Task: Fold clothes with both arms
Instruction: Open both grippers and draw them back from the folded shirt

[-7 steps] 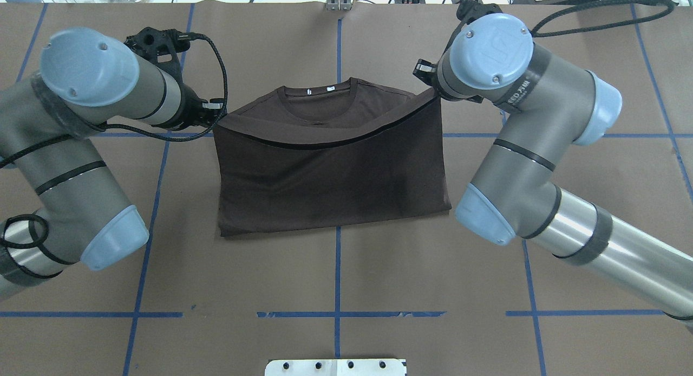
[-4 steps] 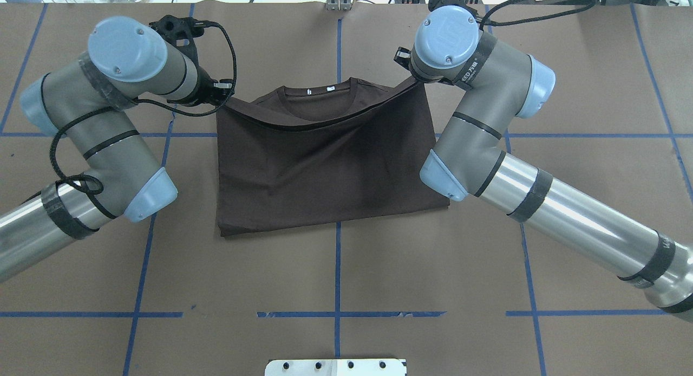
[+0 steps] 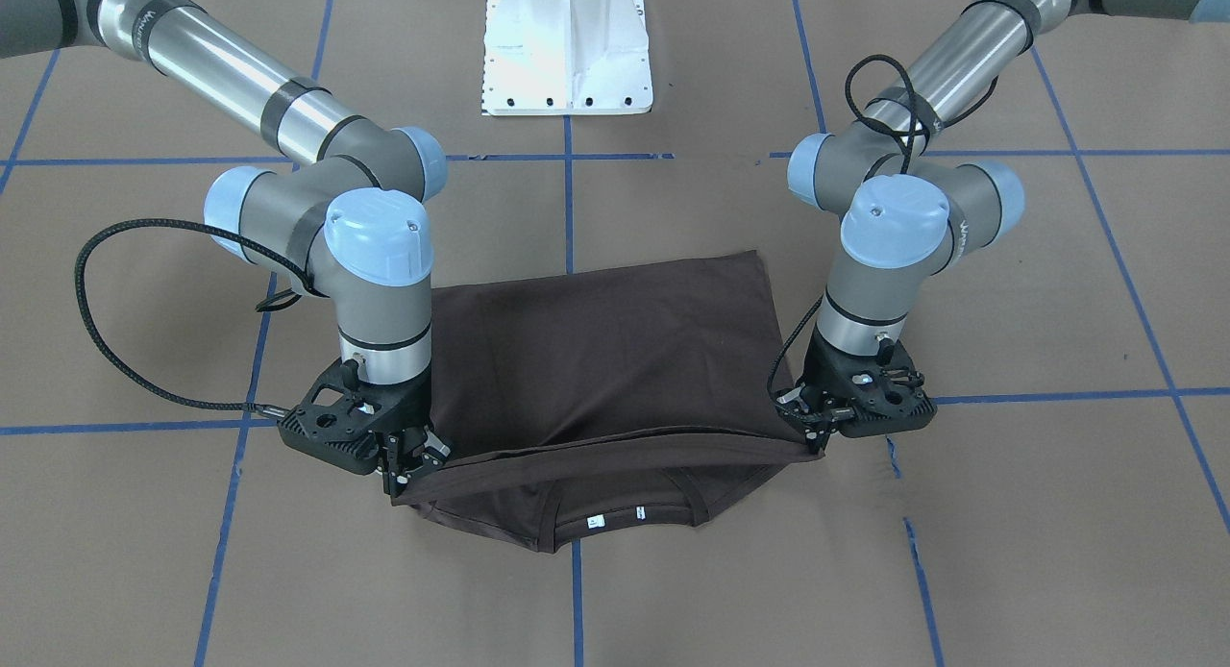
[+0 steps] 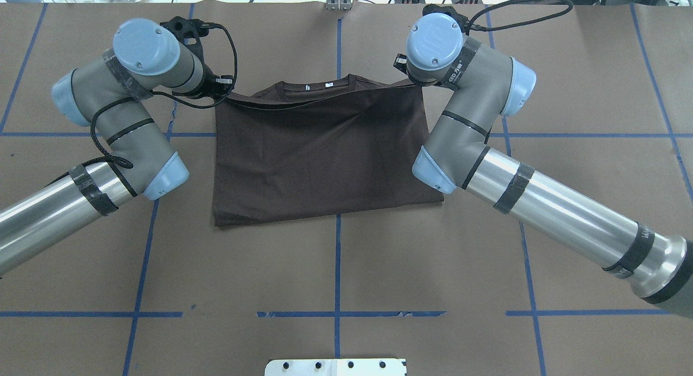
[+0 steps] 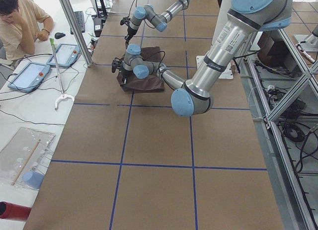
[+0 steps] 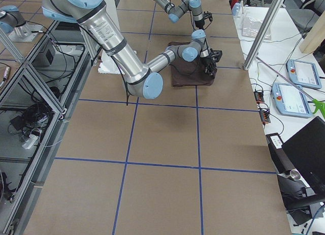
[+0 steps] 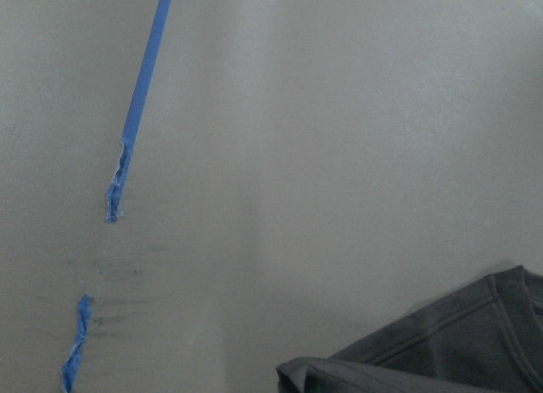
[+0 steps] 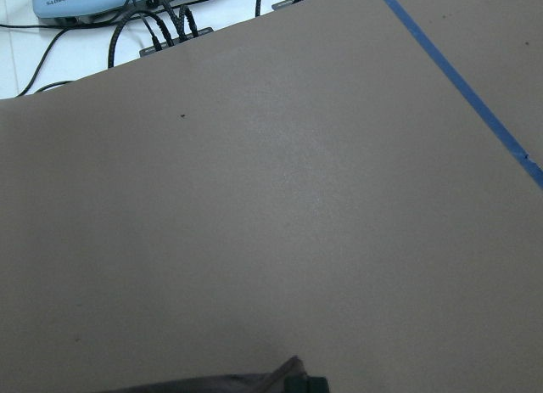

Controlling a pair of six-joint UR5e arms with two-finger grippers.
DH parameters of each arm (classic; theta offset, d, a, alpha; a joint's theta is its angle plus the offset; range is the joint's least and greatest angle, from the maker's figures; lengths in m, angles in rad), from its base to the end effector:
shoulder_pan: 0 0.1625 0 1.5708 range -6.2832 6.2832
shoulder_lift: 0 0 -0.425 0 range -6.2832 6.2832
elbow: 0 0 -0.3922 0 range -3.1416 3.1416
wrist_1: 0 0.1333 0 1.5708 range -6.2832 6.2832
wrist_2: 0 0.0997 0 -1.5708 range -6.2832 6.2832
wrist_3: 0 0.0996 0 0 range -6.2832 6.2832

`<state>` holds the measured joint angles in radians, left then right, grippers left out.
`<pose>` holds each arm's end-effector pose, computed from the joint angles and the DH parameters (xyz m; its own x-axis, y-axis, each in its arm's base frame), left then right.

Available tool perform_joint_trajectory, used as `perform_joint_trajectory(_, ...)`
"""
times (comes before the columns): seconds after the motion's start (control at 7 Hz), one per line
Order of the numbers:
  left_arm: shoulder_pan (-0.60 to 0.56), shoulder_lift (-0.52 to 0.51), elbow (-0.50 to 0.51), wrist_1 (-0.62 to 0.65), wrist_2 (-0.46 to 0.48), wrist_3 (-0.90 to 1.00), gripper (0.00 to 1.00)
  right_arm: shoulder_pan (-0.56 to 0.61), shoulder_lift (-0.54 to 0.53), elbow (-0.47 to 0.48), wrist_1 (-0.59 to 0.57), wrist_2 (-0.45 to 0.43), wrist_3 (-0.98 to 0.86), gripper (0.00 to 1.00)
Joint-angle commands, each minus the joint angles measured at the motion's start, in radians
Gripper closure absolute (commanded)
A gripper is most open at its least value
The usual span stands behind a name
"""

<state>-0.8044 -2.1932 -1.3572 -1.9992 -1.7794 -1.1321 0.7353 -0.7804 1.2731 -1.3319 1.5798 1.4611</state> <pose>0.4368 -0.6161 0.3431 0.6744 -0.1014 -0.7313 0.3442 0.9195 0.1900 -0.4958 -0.6270 0.2835 0.6215 0.4145 0.6648 -0.6019 0.7958 0.0665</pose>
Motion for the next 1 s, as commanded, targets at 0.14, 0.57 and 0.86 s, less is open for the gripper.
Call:
perform_joint_trajectory(0.14,0.013,0.000,0.006,-0.006,-0.002,0.064,0.65,-0.027,-0.008,-0.037,0.000,-0.001,-0.040,0.51)
perform_joint_trajectory(0.57,0.007,0.057,-0.087,-0.016,-0.011,0.215,0.00,0.057,-0.043,0.015,0.006,0.151,-0.271,0.00)
perform_joint_trajectory(0.86,0.022,0.188,-0.285,-0.021,-0.032,0.184,0.00,0.085,-0.126,0.153,0.003,0.193,-0.337,0.00)
